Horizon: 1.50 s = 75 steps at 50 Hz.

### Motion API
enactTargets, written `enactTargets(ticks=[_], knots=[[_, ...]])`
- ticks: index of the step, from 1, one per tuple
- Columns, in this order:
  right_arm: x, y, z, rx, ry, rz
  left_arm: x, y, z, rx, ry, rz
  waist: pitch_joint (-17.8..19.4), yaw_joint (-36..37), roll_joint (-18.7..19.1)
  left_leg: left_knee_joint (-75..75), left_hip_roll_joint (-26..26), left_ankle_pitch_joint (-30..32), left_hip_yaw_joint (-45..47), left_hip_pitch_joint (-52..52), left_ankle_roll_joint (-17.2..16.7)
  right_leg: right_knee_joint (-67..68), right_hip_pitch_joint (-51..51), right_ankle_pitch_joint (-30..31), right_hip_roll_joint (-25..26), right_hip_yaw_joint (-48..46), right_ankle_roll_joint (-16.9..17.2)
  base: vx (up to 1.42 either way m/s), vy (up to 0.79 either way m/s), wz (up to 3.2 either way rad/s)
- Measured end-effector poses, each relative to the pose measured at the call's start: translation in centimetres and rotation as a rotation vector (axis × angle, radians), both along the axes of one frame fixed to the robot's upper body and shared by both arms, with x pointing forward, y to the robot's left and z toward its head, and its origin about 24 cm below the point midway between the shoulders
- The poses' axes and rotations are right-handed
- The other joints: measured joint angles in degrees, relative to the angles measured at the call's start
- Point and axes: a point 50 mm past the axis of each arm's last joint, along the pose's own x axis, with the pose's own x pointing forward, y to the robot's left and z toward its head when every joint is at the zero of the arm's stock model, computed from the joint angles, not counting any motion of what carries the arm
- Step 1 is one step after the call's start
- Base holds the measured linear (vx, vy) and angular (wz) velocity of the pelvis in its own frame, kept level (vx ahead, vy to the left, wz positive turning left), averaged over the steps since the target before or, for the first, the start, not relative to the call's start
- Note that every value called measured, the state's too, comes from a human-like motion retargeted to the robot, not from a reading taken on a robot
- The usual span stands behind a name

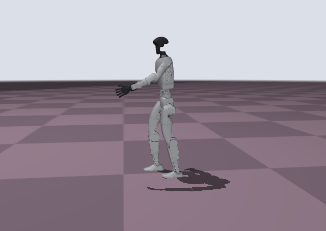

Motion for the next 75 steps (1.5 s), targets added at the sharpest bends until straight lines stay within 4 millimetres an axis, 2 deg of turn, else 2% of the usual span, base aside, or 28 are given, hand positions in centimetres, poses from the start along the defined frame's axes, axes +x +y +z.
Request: enactTargets(ticks=[3, 5, 6, 7, 10, 13, 15, 17, 18, 20, 23, 27, 30, 35, 40, 45, 50, 55, 58, 63, 66, 69, 72, 75], knots=[[1.6, 0.1, -0.1, -0.06, 0.017, 0.051, 1.0, -2.9, 3.4, -0.07, -0.116, -0.056, 2.48, -0.37, -1.96, 0.02, -3.37, -0.73, -5.15, 2.38, 0.56, -16.74, 2.45, 9.07, -3.89, 0.96, 3.46, 0.5, -0.12, 1.64], [2.8, 0.4, -0.1, -0.066, 0.008, 0.083, 0.9, -4.5, 4.3, -0.083, -0.165, -0.115, 4.3, -0.18, -3.1, -0.14, -4.49, -1.37, -8.87, 4.89, 0.24, -24.23, 4.01, 13.15, -5.95, 2.83, 7.32, 0.53, -0.21, 1.66], [3.3, 0.5, -0.1, -0.072, -0.002, 0.097, 0.6, -5.1, 4.1, -0.073, -0.168, -0.15, 4.93, 0.42, -3.19, -0.34, -3.95, -1.69, -10.36, 6.06, -0.31, -25.38, 3.92, 12.3, -6.03, 4.04, 9.12, 0.53, -0.33, 1.42], [3.9, 0.6, -0.1, -0.08, -0.015, 0.111, 0.3, -5.7, 3.7, -0.058, -0.166, -0.182, 5.4, 1.21, -3.0, -0.49, -2.76, -2.09, -11.57, 7.06, -1.1, -26.16, 3.67, 10.98, -5.35, 5.16, 10.33, 0.53, -0.49, 1.12], [6.2, 0.2, 0.1, -0.138, -0.095, 0.129, -1.1, -5.9, 1.2, 0.028, -0.116, -0.254, 5.74, 4.42, -1.12, -0.77, 2.73, -3.07, -13.81, 8.56, -3.74, -26.41, 2.76, 5.43, -0.97, 7.0, 10.33, 0.52, -0.52, 0.94], [8.9, -1.4, 0.7, -0.235, -0.206, 0.106, -3.0, -4.4, -3.0, 0.151, -0.013, -0.252, 5.54, 6.82, -0.84, -1.01, 4.1, -2.38, -16.83, 8.95, -4.13, -26.41, 3.84, 6.2, -1.16, 4.83, 10.33, 0.5, -0.38, 0.96], [8.3, -1.4, 0.6, -0.281, -0.24, 0.081, -6.2, -2.1, -8.1, 0.247, 0.129, -0.21, 3.85, 9.61, -0.26, -0.7, 5.67, -2.16, -17.7, 10.37, -4.21, -25.08, 5.19, 7.38, -0.39, 3.36, 10.33, 0.52, -0.34, 0.69], [10.7, -3.2, 1.5, -0.349, -0.333, 0.041, -8.3, 0.5, -11.0, 0.309, 0.243, -0.114, 4.26, 9.92, -1.48, -0.58, 3.96, 0.25, -21.1, 9.34, -3.65, -26.04, 6.2, 9.34, -3.14, 1.03, 10.33, 0.48, -0.28, 1.01], [10.1, -3.3, 1.4, -0.365, -0.342, 0.027, -10.9, 2.1, -13.6, 0.336, 0.345, -0.049, 3.3, 10.8, -1.44, -0.27, 3.97, 1.2, -22.07, 9.75, -3.37, -24.95, 6.71, 8.8, -3.58, 0.58, 10.33, 0.48, -0.24, 0.95], [12.0, -4.9, 2.4, -0.41, -0.415, -0.012, -14.0, 5.2, -16.1, 0.358, 0.5, 0.111, 3.79, 10.82, -2.62, 0.56, 1.78, 4.52, -25.38, 8.55, -2.61, -26.06, 8.21, 8.94, -6.52, -1.31, 10.33, 0.46, -0.21, 1.07], [13.2, -6.3, 3.2, -0.43, -0.468, -0.041, -20.4, 9.7, -19.2, 0.328, 0.766, 0.383, 3.98, 11.35, -3.76, 3.53, -0.73, 9.56, -27.01, 6.96, -1.7, -25.35, 10.15, 6.53, -9.24, -3.13, 9.97, 0.42, -0.27, 0.84], [14.6, -7.2, 4.1, -0.413, -0.507, -0.038, -28.3, 14.2, -20.5, 0.258, 1.014, 0.633, 3.86, 12.77, -5.18, 13.35, -2.7, 12.65, -20.91, 1.21, 0.16, -24.09, 10.98, 3.35, -9.4, -4.32, 7.9, 0.36, -0.4, 0.33], [15.6, -7.4, 4.5, -0.396, -0.52, -0.02, -32.9, 15.9, -20.6, 0.223, 1.105, 0.706, 3.58, 14.24, -6.7, 22.54, -4.26, 10.51, -13.03, -5.04, 3.37, -23.63, 11.02, 1.48, -9.41, -4.61, 6.94, 0.32, -0.35, 0.08], [17.6, -7.3, 5.2, -0.375, -0.525, 0.046, -37.5, 16.2, -20.6, 0.163, 1.163, 0.698, 3.52, 18.36, -8.82, 27.22, -6.56, 3.19, -2.69, -13.0, 8.41, -23.27, 10.44, -0.78, -8.35, -2.6, 6.73, 0.29, -0.27, -0.35], [20.3, -6.5, 6.0, -0.353, -0.547, 0.142, -39.6, 14.6, -21.1, 0.062, 1.22, 0.674, 4.16, 24.08, -9.26, 15.92, -7.67, 3.48, 2.25, -16.42, 8.78, -22.57, 10.34, -2.71, -5.22, 1.08, 7.26, 0.3, -0.18, -0.78], [23.3, -5.2, 7.2, -0.331, -0.647, 0.235, -40.0, 12.6, -21.8, -0.019, 1.267, 0.61, 5.11, 29.21, -7.06, 2.05, -6.2, 9.2, 3.24, -18.11, 6.06, -21.26, 12.69, -5.16, -0.22, 4.14, 7.13, 0.33, -0.12, -0.83], [25.5, -3.7, 8.5, -0.292, -0.779, 0.327, -38.9, 11.2, -22.2, -0.043, 1.243, 0.503, 6.02, 31.72, -4.54, -7.02, -4.77, 12.0, 6.09, -20.07, 2.81, -20.96, 17.48, -7.45, 3.33, 5.93, 6.62, 0.38, -0.06, -0.53], [25.9, -2.5, 8.8, -0.251, -0.841, 0.402, -37.2, 11.3, -22.0, -0.02, 1.146, 0.437, 5.94, 31.73, -3.29, -9.83, -3.81, 8.69, 13.53, -22.0, -0.87, -21.28, 22.8, -9.09, 5.0, 6.59, 4.92, 0.45, -0.02, -0.24], [25.3, -2.2, 8.4, -0.243, -0.83, 0.416, -35.6, 12.0, -21.6, 0.001, 1.071, 0.443, 5.27, 31.21, -3.21, -9.83, -2.93, 7.55, 17.69, -21.86, -2.23, -21.05, 25.25, -9.62, 5.94, 6.66, 3.04, 0.5, 0.01, -0.12], [22.6, -2.4, 6.5, -0.25, -0.738, 0.367, -32.3, 13.4, -20.9, 0.051, 0.993, 0.472, 3.41, 29.64, -3.23, -9.83, -1.48, 10.9, 19.48, -18.56, -2.19, -18.39, 28.41, -8.79, 7.81, 5.96, 1.03, 0.54, 0.04, 0.11], [19.5, -2.7, 4.8, -0.247, -0.639, 0.305, -30.2, 13.6, -20.7, 0.106, 0.998, 0.444, 2.33, 28.12, -2.44, -9.83, -0.74, 12.21, 17.37, -15.04, -1.29, -13.19, 29.46, -5.3, 8.95, 5.04, 0.57, 0.58, 0.07, 0.42], [15.7, -3.0, 3.2, -0.229, -0.526, 0.227, -27.6, 13.1, -20.6, 0.187, 1.015, 0.367, 1.09, 26.82, -0.78, -9.73, 0.68, 11.44, 13.89, -11.12, 0.32, -1.98, 27.15, 1.16, 10.18, 4.23, 0.35, 0.56, 0.09, 0.52], [12.2, -3.1, 2.1, -0.206, -0.427, 0.15, -23.6, 12.0, -19.9, 0.289, 0.975, 0.273, -0.49, 25.75, 0.06, -8.49, 1.85, 9.64, 10.49, -9.36, 2.49, 14.3, 19.25, 7.18, 10.63, 4.44, 1.23, 0.48, 0.07, 0.55], [9.8, -3.2, 1.5, -0.201, -0.353, 0.104, -18.2, 9.9, -18.3, 0.349, 0.841, 0.21, -1.1, 24.06, 0.47, -6.79, 2.14, 7.99, 7.67, -8.43, 3.75, 26.64, 11.07, 6.41, 9.24, 3.59, 0.4, 0.42, 0.05, 0.64]])
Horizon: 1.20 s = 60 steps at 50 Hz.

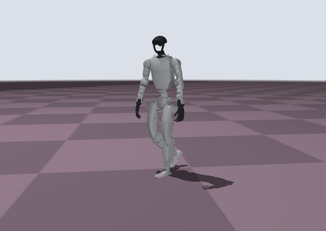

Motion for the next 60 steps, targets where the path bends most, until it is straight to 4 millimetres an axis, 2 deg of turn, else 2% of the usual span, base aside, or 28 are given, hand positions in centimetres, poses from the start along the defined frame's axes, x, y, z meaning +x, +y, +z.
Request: enactTargets(ticks=[5, 8, 10, 14, 17, 20, 23, 27, 31, 35, 38, 40, 42, 43, 44, 45, 50, 52, 55, 60], knots=[[-1.9, -0.3, -0.3, -0.011, 0.055, -0.029, 9.3, -5.3, 5.5, -0.082, -0.32, -0.169, 0.89, -3.4, 0.97, 2.95, -0.23, -2.33, -3.46, 1.93, -0.43, 3.58, -8.19, -10.0, -6.65, -5.16, -5.37, 0.36, 0.02, 0.66], [-2.3, -0.3, -0.3, -0.011, 0.066, -0.037, 13.3, -8.6, 9.8, -0.169, -0.499, -0.287, 1.65, -5.68, 0.99, 4.48, -0.99, -3.46, -5.69, 3.02, -0.88, -4.34, -10.34, -11.98, -8.64, -6.08, -5.59, 0.33, -0.02, 0.73], [-2.2, -0.2, -0.4, -0.007, 0.068, -0.042, 15.1, -10.6, 12.6, -0.217, -0.601, -0.36, 2.34, -7.29, 0.56, 5.3, -2.01, -4.06, -7.31, 3.82, -0.9, -12.64, -10.68, -10.61, -9.32, -5.47, -4.5, 0.31, -0.05, 0.8], [-1.3, 0.1, -0.3, -0.004, 0.056, -0.044, 17.3, -13.4, 17.5, -0.268, -0.77, -0.46, 4.71, -10.57, -1.46, 6.34, -5.49, -4.98, -10.71, 6.09, -0.46, -32.88, -8.64, -4.09, -11.7, -2.83, -0.74, 0.31, -0.08, 0.86], [-0.3, 0.4, -0.3, -0.005, 0.044, -0.035, 18.1, -14.6, 19.9, -0.277, -0.857, -0.508, 7.09, -12.57, -3.12, 6.48, -7.85, -5.71, -13.24, 8.85, -0.66, -44.99, -6.66, -0.31, -14.15, -0.87, 3.66, 0.32, -0.13, 0.83], [0.3, 0.8, -0.3, 0.0, 0.036, -0.027, 18.0, -15.1, 20.2, -0.264, -0.877, -0.556, 8.95, -13.68, -4.19, 6.17, -8.85, -6.25, -15.66, 11.94, -1.41, -51.21, -5.69, 1.75, -15.5, 2.7, 8.96, 0.33, -0.19, 0.71], [0.5, 1.4, -0.4, 0.014, 0.025, -0.025, 17.3, -14.4, 18.4, -0.219, -0.822, -0.592, 9.4, -13.53, -3.52, 6.58, -5.59, -7.47, -17.13, 14.09, -3.72, -52.32, -5.3, 0.34, -11.8, 7.66, 9.93, 0.33, -0.38, 0.47], [1.2, 1.5, -0.2, 0.017, -0.008, -0.039, 15.6, -11.9, 14.4, -0.113, -0.692, -0.591, 9.54, -13.42, -3.22, 7.67, -3.51, -8.48, -19.49, 15.27, -5.28, -52.32, -3.59, -0.69, -9.25, 11.31, 9.93, 0.33, -0.32, 0.5], [1.4, 1.3, -0.1, 0.009, -0.034, -0.059, 12.0, -7.7, 8.7, -0.004, -0.498, -0.473, 8.77, -12.8, -3.99, 8.97, -3.45, -8.44, -21.6, 15.29, -5.71, -52.32, -2.16, 1.01, -9.32, 9.73, 9.93, 0.31, -0.26, 0.44], [1.0, 0.7, -0.1, -0.012, -0.041, -0.077, 5.6, -3.0, 2.9, 0.048, -0.267, -0.18, 7.39, -12.08, -4.69, 10.14, -4.04, -6.7, -23.87, 14.78, -5.47, -52.22, -1.13, -0.31, -10.66, 7.82, 9.93, 0.29, -0.2, 0.45], [1.1, 0.0, 0.2, -0.033, -0.049, -0.09, 0.0, 0.0, 0.1, 0.047, -0.117, 0.095, 6.6, -11.34, -4.95, 11.88, -3.85, -4.92, -24.92, 13.75, -5.57, -51.96, -0.43, -2.02, -10.61, 6.85, 9.93, 0.27, -0.26, 0.38], [-0.7, 0.3, -0.2, -0.039, -0.02, -0.092, -5.5, 1.9, -1.8, 0.049, -0.001, 0.253, 5.25, -10.24, -4.82, 13.92, -3.2, -4.13, -24.26, 13.89, -5.49, -49.89, 0.18, -4.08, -9.81, 6.77, 9.93, 0.26, -0.26, 0.24], [1.1, -1.0, 0.5, -0.061, -0.055, -0.103, -7.5, 2.9, -2.1, 0.032, 0.04, 0.351, 5.53, -10.19, -5.81, 17.31, -4.36, -2.85, -23.19, 10.72, -4.69, -51.26, 0.28, -3.76, -10.85, 5.69, 9.93, 0.21, -0.23, 0.47], [0.3, -0.8, 0.3, -0.064, -0.042, -0.104, -10.1, 3.4, -2.5, 0.032, 0.086, 0.384, 4.85, -9.83, -6.16, 19.31, -4.66, -2.63, -21.8, 9.96, -3.98, -50.26, 0.37, -4.64, -11.15, 5.53, 9.93, 0.2, -0.17, 0.5], [0.9, -1.3, 0.5, -0.074, -0.052, -0.108, -11.3, 3.6, -2.7, 0.025, 0.108, 0.404, 4.81, -9.87, -6.66, 21.47, -5.34, -2.46, -20.3, 8.23, -3.09, -50.54, 0.4, -4.68, -11.93, 4.93, 9.93, 0.18, -0.14, 0.61], [2.1, -2.0, 1.1, -0.087, -0.075, -0.114, -11.7, 3.8, -2.7, 0.013, 0.118, 0.417, 5.09, -10.11, -7.26, 23.71, -6.21, -2.31, -18.74, 6.02, -2.12, -51.48, 0.41, -4.3, -12.96, 4.12, 9.93, 0.16, -0.11, 0.75], [4.5, -3.8, 2.3, -0.139, -0.112, -0.113, -15.9, 3.5, -3.2, -0.037, 0.192, 0.434, 4.71, -9.67, -8.91, 27.18, -7.21, -5.37, -6.47, 0.02, 2.79, -51.67, 0.28, -4.87, -16.3, 1.21, 9.93, 0.14, -0.07, 0.64], [5.6, -4.2, 2.9, -0.159, -0.128, -0.104, -16.7, 3.3, -3.3, -0.062, 0.201, 0.455, 4.67, -8.86, -8.75, 24.27, -6.51, -6.4, -1.98, -0.74, 3.12, -51.66, 0.24, -5.22, -16.15, -0.01, 9.51, 0.13, -0.07, 0.52], [7.1, -4.6, 3.6, -0.187, -0.153, -0.087, -17.4, 2.8, -3.5, -0.102, 0.204, 0.5, 4.7, -7.47, -7.86, 17.64, -5.3, -6.16, 3.28, -1.05, 1.74, -51.53, 0.56, -6.0, -14.93, -2.35, 8.5, 0.12, -0.06, 0.61], [9.2, -4.5, 4.4, -0.215, -0.198, -0.041, -16.8, 2.2, -3.6, -0.163, 0.183, 0.555, 5.12, -6.04, -6.12, 7.4, -3.52, -3.85, 11.8, -1.61, -2.07, -51.21, 2.4, -7.7, -12.52, -8.37, 6.7, 0.12, -0.05, 0.97]])
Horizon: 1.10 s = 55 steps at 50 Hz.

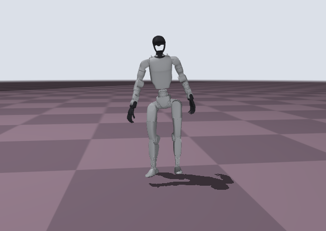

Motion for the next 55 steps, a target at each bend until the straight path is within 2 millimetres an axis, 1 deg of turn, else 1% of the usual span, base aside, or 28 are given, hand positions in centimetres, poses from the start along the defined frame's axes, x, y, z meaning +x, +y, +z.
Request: enactTargets(ticks=[3, 7, 10, 13, 15, 19, 22, 24, 26, 29, 30, 32, 33, 35, 37, 40, 43, 45, 46, 47, 48, 49, 50, 51, 52, 53, 54, 55], knots=[[1.4, 0.6, 0.4, -0.012, -0.023, 0.051, 0.9, -0.3, 0.0, -0.023, -0.034, 0.022, 0.22, 0.03, 0.4, -4.17, 0.95, 1.38, 8.4, -0.53, -1.61, 0.18, 1.27, -0.91, 1.11, -4.49, -0.87, 0.12, -0.04, 1.24], [3.5, 1.9, 1.0, -0.021, -0.06, 0.139, 1.8, -0.7, 0.0, -0.05, -0.078, 0.046, -0.09, -1.03, 0.31, -7.88, 1.85, 3.54, 22.95, -0.79, -3.33, 0.43, 2.72, -1.97, 2.57, -10.5, -2.14, 0.13, -0.04, 1.29], [5.5, 3.3, 1.7, -0.021, -0.101, 0.211, 2.0, -0.9, 0.1, -0.069, -0.1, 0.068, -0.78, -2.75, -0.18, -9.6, 1.97, 4.72, 33.74, -0.55, -4.48, 0.67, 3.48, -2.59, 3.67, -14.58, -3.19, 0.16, -0.02, 1.19], [7.2, 4.8, 2.3, -0.009, -0.144, 0.274, 1.6, -1.0, 0.0, -0.086, -0.099, 0.088, -1.9, -4.66, -0.88, -10.11, 1.9, 4.46, 39.65, -0.05, -5.11, 1.31, 4.22, -3.37, 4.47, -17.95, -3.98, 0.2, 0.01, 0.99], [8.1, 5.9, 2.7, 0.003, -0.171, 0.314, 1.2, -1.1, 0.0, -0.096, -0.093, 0.101, -2.76, -5.84, -1.39, -10.16, 1.91, 3.7, 40.18, 0.3, -5.12, 1.92, 4.78, -3.9, 4.83, -19.73, -4.25, 0.23, 0.05, 0.81], [9.6, 8.0, 3.3, 0.03, -0.205, 0.405, 0.5, -1.0, -0.1, -0.106, -0.089, 0.135, -4.46, -8.74, -2.19, -9.85, 2.08, 1.63, 35.73, 1.05, -4.42, 3.35, 6.43, -4.01, 5.09, -22.77, -4.11, 0.26, 0.09, 0.74], [10.2, 9.2, 3.6, 0.039, -0.213, 0.474, 0.1, -1.1, -0.1, -0.104, -0.095, 0.163, -5.51, -11.77, -1.73, -9.24, 2.7, 0.23, 31.88, 2.11, -4.17, 5.07, 8.2, -2.61, 5.24, -25.18, -4.69, 0.29, 0.15, 0.89], [10.4, 9.8, 3.7, 0.042, -0.21, 0.517, 0.0, -1.3, -0.1, -0.105, -0.098, 0.178, -5.94, -14.37, -0.48, -8.56, 3.76, -0.63, 29.23, 3.13, -4.13, 7.79, 9.23, -1.03, 5.31, -26.78, -6.63, 0.3, 0.18, 1.06], [10.5, 10.2, 3.7, 0.046, -0.202, 0.554, -0.1, -1.6, -0.2, -0.111, -0.098, 0.181, -6.07, -17.12, 1.52, -7.74, 5.43, -1.51, 26.4, 4.32, -3.97, 13.07, 9.34, 0.8, 5.01, -27.43, -9.94, 0.31, 0.19, 1.12], [10.6, 10.4, 3.7, 0.054, -0.184, 0.595, 0.5, -2.0, -0.3, -0.118, -0.097, 0.152, -5.85, -20.98, 4.67, -6.44, 7.86, -3.11, 22.07, 5.81, -3.2, 27.33, 5.19, 3.23, 3.09, -22.93, -15.07, 0.3, 0.2, 1.12], [10.7, 10.4, 3.8, 0.054, -0.177, 0.604, 0.9, -2.1, -0.3, -0.116, -0.098, 0.136, -5.73, -22.2, 5.37, -5.99, 8.17, -3.73, 20.63, 6.1, -2.79, 33.19, 2.48, 3.69, 2.11, -19.63, -16.1, 0.27, 0.19, 1.19], [10.6, 10.3, 3.8, 0.05, -0.163, 0.608, 2.0, -2.0, -0.2, -0.099, -0.101, 0.094, -5.39, -24.71, 5.95, -5.2, 7.91, -4.92, 17.49, 6.77, -2.18, 41.94, -3.31, 3.68, 2.6, -10.19, -15.55, 0.25, 0.16, 1.33], [10.5, 10.2, 3.7, 0.046, -0.156, 0.606, 2.7, -1.8, -0.1, -0.087, -0.106, 0.073, -5.21, -25.97, 6.04, -4.8, 7.62, -5.48, 15.85, 7.05, -2.03, 45.16, -6.01, 3.07, 3.61, -5.38, -14.56, 0.25, 0.14, 1.43], [10.4, 9.9, 3.6, 0.036, -0.144, 0.598, 4.4, -1.4, 0.3, -0.061, -0.131, 0.031, -4.78, -28.35, 6.23, -4.04, 7.12, -6.47, 12.58, 7.66, -2.11, 49.09, -10.04, 1.53, 5.87, 2.12, -12.57, 0.24, 0.13, 1.46], [9.9, 9.6, 3.3, 0.024, -0.129, 0.585, 6.4, -0.9, 0.9, -0.033, -0.179, -0.003, -4.36, -30.37, 6.55, -3.4, 6.77, -7.2, 9.47, 8.34, -2.44, 49.74, -12.36, 1.0, 6.87, 5.71, -12.11, 0.23, 0.13, 1.43], [9.3, 9.0, 2.9, 0.006, -0.105, 0.562, 10.1, 0.0, 2.3, 0.01, -0.299, -0.032, -3.59, -33.31, 6.83, -2.33, 6.11, -7.92, 4.67, 8.96, -2.91, 47.09, -14.96, 0.13, 7.21, 8.59, -13.45, 0.22, 0.11, 1.48], [8.5, 8.4, 2.3, -0.001, -0.068, 0.54, 13.7, 0.7, 4.5, 0.028, -0.465, -0.016, -2.83, -36.35, 6.82, -1.21, 5.32, -8.37, -0.18, 9.58, -3.42, 39.54, -16.21, -3.02, 8.8, 11.92, -13.72, 0.23, 0.06, 1.54], [8.0, 8.0, 1.9, -0.008, -0.034, 0.53, 15.7, 1.2, 6.1, 0.047, -0.572, -0.027, -2.41, -38.02, 6.31, -0.6, 4.16, -8.7, -2.88, 10.2, -3.48, 32.97, -16.43, -1.33, 8.84, 12.57, -12.96, 0.25, 0.04, 1.34], [7.8, 7.8, 1.8, -0.019, -0.01, 0.529, 16.6, 1.5, 6.9, 0.077, -0.611, -0.064, -2.31, -38.56, 5.73, -0.39, 3.14, -8.87, -3.81, 10.52, -3.26, 29.48, -16.44, 3.49, 8.01, 11.42, -12.21, 0.75, 0.0, -0.64], [7.8, 8.1, 1.7, -0.03, 0.007, 0.56, 17.2, 2.2, 7.8, 0.111, -0.652, -0.064, -2.83, -35.76, 6.01, -1.04, 3.28, -9.18, -0.67, 10.55, -2.59, 30.99, -10.82, 10.99, 4.48, -6.11, -11.31, 2.25, -0.01, -6.23], [8.5, 9.7, 1.9, -0.045, 0.009, 0.653, 17.4, 3.8, 8.8, 0.154, -0.698, 0.008, -4.55, -26.29, 8.0, -3.4, 5.73, -9.78, 10.64, 9.99, -1.04, 42.51, 6.07, 23.84, -4.44, -56.39, -10.15, 2.32, -0.13, -10.68], [8.3, 10.0, 1.7, -0.063, 0.037, 0.694, 17.1, 4.6, 9.1, 0.158, -0.722, 0.063, -4.22, -18.56, 8.66, -3.46, 5.37, -10.92, 22.09, 13.07, -2.25, 37.15, 11.9, 17.24, 0.76, -73.33, -13.32, 1.31, -0.62, -12.72], [7.6, 9.7, 1.2, -0.082, 0.079, 0.709, 16.5, 5.0, 9.1, 0.143, -0.737, 0.108, -2.87, -11.7, 8.65, -2.37, 3.6, -12.33, 33.6, 17.97, -4.84, 23.36, 12.18, 0.92, 13.01, -73.59, -18.65, -0.52, -0.88, -8.94], [7.3, 8.6, 1.2, -0.107, 0.108, 0.694, 16.5, 4.5, 9.2, 0.12, -0.751, 0.089, -1.0, -6.15, 6.65, -2.77, -1.25, -12.73, 39.54, 19.82, -6.05, 9.41, 10.09, 3.47, 19.92, -73.59, -23.52, -0.93, -0.93, -1.94], [6.9, 7.7, 1.1, -0.097, 0.121, 0.646, 17.0, 4.0, 9.4, 0.114, -0.763, 0.038, 0.47, -10.33, 4.56, -2.55, -4.0, -12.41, 32.44, 20.55, -6.38, 0.16, 4.71, 6.2, 21.62, -55.21, -21.4, -0.8, -0.27, 12.97], [6.4, 7.0, 1.0, -0.02, 0.103, 0.531, 18.5, 3.4, 10.0, 0.147, -0.772, -0.08, 1.14, -33.99, 2.28, -1.08, -2.55, -10.69, -0.76, 19.02, -4.93, 0.35, -7.25, 9.28, 12.9, -0.06, -5.28, -0.51, 0.1, 18.32], [6.1, 6.9, 0.8, 0.014, 0.095, 0.494, 18.6, 3.4, 10.1, 0.156, -0.771, -0.101, 1.21, -42.36, 1.43, -0.55, -2.3, -10.08, -12.48, 18.81, -4.48, -0.49, -11.46, 10.99, 9.87, 16.94, 1.33, -0.13, 0.25, 15.7], [5.9, 7.1, 0.7, 0.026, 0.094, 0.496, 18.0, 3.9, 9.9, 0.152, -0.765, -0.074, 0.97, -43.08, 1.28, -0.48, -2.65, -10.04, -13.46, 19.27, -4.53, -1.85, -11.8, 12.03, 9.69, 14.86, 3.19, 0.31, 0.02, 4.44]])
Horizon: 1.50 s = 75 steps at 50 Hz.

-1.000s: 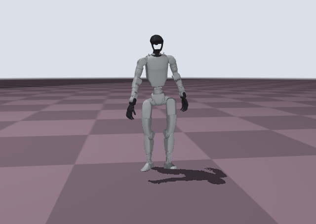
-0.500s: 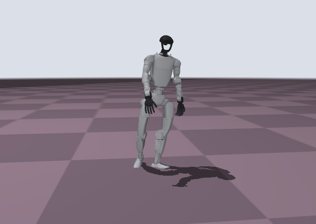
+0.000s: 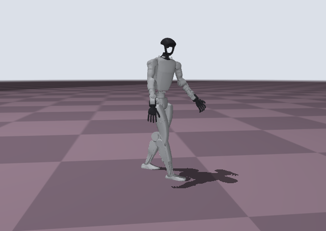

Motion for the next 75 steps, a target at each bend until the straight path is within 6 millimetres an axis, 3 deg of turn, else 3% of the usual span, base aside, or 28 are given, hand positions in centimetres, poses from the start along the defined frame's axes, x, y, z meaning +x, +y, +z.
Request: enactTargets(ticks=[4, 8, 15, 19, 23, 25, 28, 32, 37, 40, 45, 53, 60, 65, 71, 75], knots=[[-0.5, 0.2, -0.3, 0.009, 0.014, -0.002, -2.8, 0.9, -1.9, 0.011, 0.121, 0.029, 0.11, -0.66, 0.64, 0.79, 1.16, 0.05, -2.42, 1.92, -0.87, 0.0, 0.57, -1.04, 3.91, 6.14, 0.04, 0.43, -0.11, 0.62], [-0.6, -0.1, -0.4, -0.001, 0.008, -0.009, -6.7, 0.5, -4.6, -0.007, 0.291, 0.06, -0.89, -0.59, 0.93, 2.2, -1.06, 2.16, -4.8, 2.41, 0.14, 0.0, 2.5, 0.08, 2.0, 8.16, 0.04, 0.42, 0.05, 0.5], [0.0, -0.6, 0.2, -0.023, -0.018, -0.034, -15.0, -2.3, -8.7, -0.101, 0.601, 0.109, -2.15, 3.15, -0.6, 14.54, -4.82, 12.48, -3.85, -1.45, -0.66, 0.35, 7.2, -3.96, -3.24, 8.22, -0.39, 0.46, -0.03, 0.19], [0.7, 0.0, 0.5, 0.034, -0.099, -0.079, -19.9, -4.3, -9.9, -0.14, 0.766, 0.065, -3.67, 5.11, -3.09, 32.68, -4.1, 17.53, 4.73, -11.39, 1.11, 1.85, 9.22, -6.89, -6.67, 8.34, -2.6, 0.42, -0.05, 0.28], [2.3, 1.0, 1.4, 0.054, -0.172, -0.064, -22.7, -6.0, -10.3, -0.204, 0.851, 0.05, -4.37, 7.18, -4.6, 45.66, 2.08, 12.49, 16.01, -20.99, 6.43, 2.65, 10.23, -9.29, -8.31, 7.4, -3.85, 0.36, -0.03, 0.27], [3.1, 1.9, 1.8, 0.063, -0.199, -0.039, -23.9, -6.8, -10.5, -0.236, 0.876, 0.048, -4.58, 8.44, -5.79, 45.69, 3.98, 8.41, 20.15, -23.5, 8.39, 2.97, 10.87, -10.32, -9.13, 7.22, -3.78, 0.33, -0.01, 0.04], [4.5, 3.4, 2.6, 0.08, -0.247, 0.014, -24.8, -7.8, -10.6, -0.28, 0.897, 0.052, -4.53, 10.5, -6.94, 38.57, 5.52, 5.45, 23.62, -26.09, 8.53, 3.44, 11.38, -11.22, -9.3, 7.54, -3.57, 0.31, 0.02, -0.12], [7.0, 5.6, 4.6, 0.097, -0.341, 0.096, -24.5, -8.6, -10.9, -0.308, 0.906, 0.056, -3.39, 12.55, -6.97, 20.09, 8.15, 9.49, 28.48, -26.12, 5.99, 4.04, 12.18, -12.25, -7.91, 7.99, -4.0, 0.31, 0.06, -0.19], [8.7, 8.1, 6.5, 0.134, -0.456, 0.189, -24.1, -8.7, -11.0, -0.263, 0.916, 0.041, -1.5, 13.2, -4.66, -2.22, 13.29, 16.77, 34.59, -23.28, 0.47, 4.91, 15.43, -14.76, -4.07, 7.88, -5.56, 0.34, 0.13, -0.21], [9.0, 8.9, 7.1, 0.159, -0.498, 0.226, -23.6, -8.2, -11.0, -0.214, 0.906, 0.05, -1.09, 13.22, -3.85, -8.88, 16.0, 17.57, 34.28, -22.4, -2.49, 5.43, 17.48, -16.48, -3.01, 8.5, -6.14, 0.36, 0.2, -0.34], [8.3, 8.6, 6.6, 0.16, -0.501, 0.234, -22.3, -6.9, -10.8, -0.15, 0.855, 0.136, -2.99, 12.47, -3.93, -9.69, 18.73, 16.02, 36.76, -20.7, -3.67, 6.46, 18.85, -18.11, -3.93, 10.23, -6.32, 0.36, 0.27, -0.39], [5.0, 4.3, 3.4, 0.088, -0.371, 0.094, -16.9, -5.0, -10.2, -0.129, 0.669, 0.233, -5.06, 7.52, -0.94, -8.57, 19.31, 17.6, 42.5, -16.09, -3.98, 13.95, 17.59, -15.07, -4.01, 13.52, -8.94, 0.35, 0.39, -0.23], [0.1, 0.5, 0.1, 0.082, -0.141, -0.049, -9.8, -3.0, -7.9, -0.123, 0.435, 0.204, -5.11, 3.92, 2.71, -6.06, 19.83, 13.2, 42.9, -13.11, -2.12, 38.76, 5.07, -3.05, -1.99, 9.95, -11.47, 0.29, 0.45, -0.28], [-3.2, -0.6, -1.6, 0.097, 0.011, -0.081, -5.1, -0.8, -5.1, -0.101, 0.256, 0.212, -5.52, 2.44, 3.49, -3.52, 18.6, 9.38, 44.02, -11.94, -1.29, 48.24, -4.14, -7.54, -2.94, 2.49, -14.14, 0.24, 0.38, -0.25], [-6.1, -1.2, -2.8, 0.108, 0.116, -0.086, -1.5, 0.9, -2.0, -0.055, 0.113, 0.158, -5.56, -1.1, 2.2, -1.96, 14.12, 5.24, 41.8, -9.31, -0.46, 31.28, -4.03, -8.89, -0.7, -1.74, -13.07, 0.27, 0.29, 0.35], [-7.2, -1.5, -3.2, 0.101, 0.124, -0.099, 0.6, 1.3, -0.4, -0.005, 0.047, 0.077, -4.59, -4.36, 0.07, -1.9, 9.63, 2.83, 37.07, -6.3, -0.14, 11.29, 0.62, -3.45, -1.18, -6.41, -10.33, 0.32, 0.23, 1.06]])
